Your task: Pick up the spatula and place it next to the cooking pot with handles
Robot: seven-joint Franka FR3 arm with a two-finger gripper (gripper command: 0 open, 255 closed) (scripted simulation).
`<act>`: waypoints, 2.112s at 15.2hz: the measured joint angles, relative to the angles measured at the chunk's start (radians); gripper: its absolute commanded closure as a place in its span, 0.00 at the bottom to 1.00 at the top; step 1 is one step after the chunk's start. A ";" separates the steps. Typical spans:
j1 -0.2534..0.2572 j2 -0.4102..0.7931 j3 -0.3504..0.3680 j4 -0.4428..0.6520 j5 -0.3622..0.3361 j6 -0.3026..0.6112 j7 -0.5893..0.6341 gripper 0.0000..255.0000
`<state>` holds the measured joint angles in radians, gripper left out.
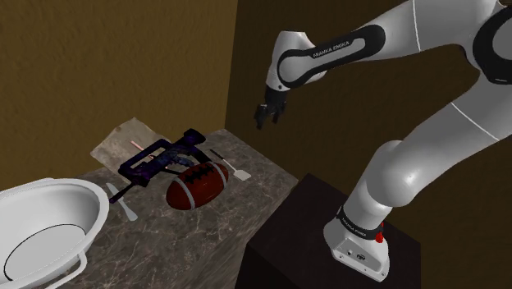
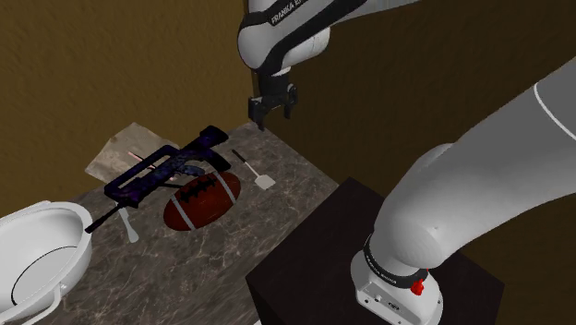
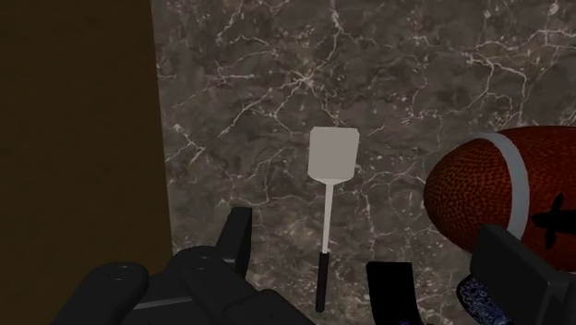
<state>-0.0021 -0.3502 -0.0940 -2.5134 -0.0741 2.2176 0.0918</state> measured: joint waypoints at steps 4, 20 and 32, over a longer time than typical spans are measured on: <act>0.008 0.156 -0.007 0.041 0.016 0.117 -0.010 0.00; -0.010 0.803 0.019 0.365 0.131 0.448 -0.093 0.00; -0.030 1.050 0.043 0.526 0.152 0.534 -0.108 0.00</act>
<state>-0.0319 0.7002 -0.0508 -1.9874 0.0780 2.7517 -0.0164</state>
